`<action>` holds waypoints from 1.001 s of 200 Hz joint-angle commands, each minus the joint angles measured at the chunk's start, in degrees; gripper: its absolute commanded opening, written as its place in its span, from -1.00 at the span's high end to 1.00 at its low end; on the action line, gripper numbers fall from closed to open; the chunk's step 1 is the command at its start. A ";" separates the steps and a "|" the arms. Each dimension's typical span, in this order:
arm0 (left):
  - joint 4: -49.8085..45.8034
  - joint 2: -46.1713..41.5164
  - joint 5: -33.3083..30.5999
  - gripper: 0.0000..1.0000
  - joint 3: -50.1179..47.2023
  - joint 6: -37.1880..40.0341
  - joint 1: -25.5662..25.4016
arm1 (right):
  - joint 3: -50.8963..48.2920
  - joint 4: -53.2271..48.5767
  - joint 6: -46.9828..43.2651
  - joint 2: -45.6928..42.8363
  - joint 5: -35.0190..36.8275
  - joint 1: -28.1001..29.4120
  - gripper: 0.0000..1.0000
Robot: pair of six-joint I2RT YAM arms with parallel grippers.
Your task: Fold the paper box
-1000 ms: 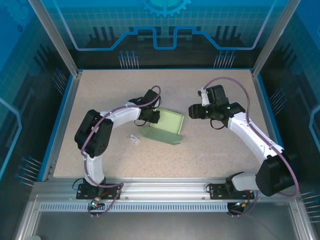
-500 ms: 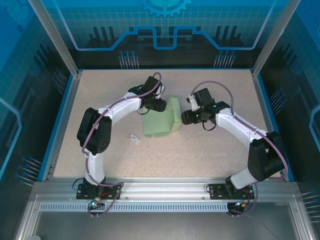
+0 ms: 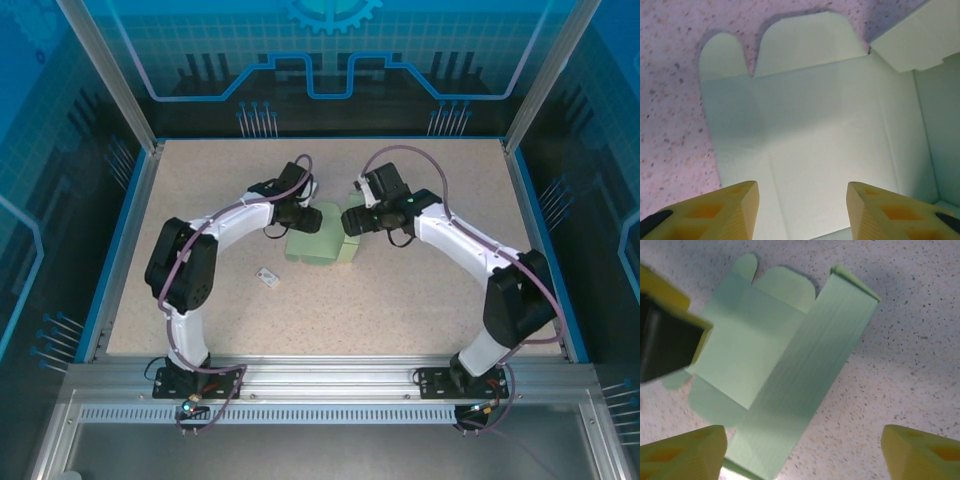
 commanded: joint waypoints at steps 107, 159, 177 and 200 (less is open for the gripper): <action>14.50 -11.05 11.18 -0.26 -17.50 -10.83 8.00 | -4.24 3.61 6.87 4.26 -7.23 -7.41 -0.67; 23.05 -7.76 23.34 -0.40 -20.26 -19.61 9.71 | -13.62 9.40 9.22 0.02 -13.73 -13.08 -0.64; 25.84 -6.27 26.30 -0.42 -20.44 -22.32 9.43 | -15.46 10.53 9.47 -0.76 -14.25 -14.10 -0.63; 25.89 -5.34 25.63 -0.43 -20.36 -22.42 8.51 | -17.93 13.01 10.38 -1.61 -16.59 -16.11 -0.59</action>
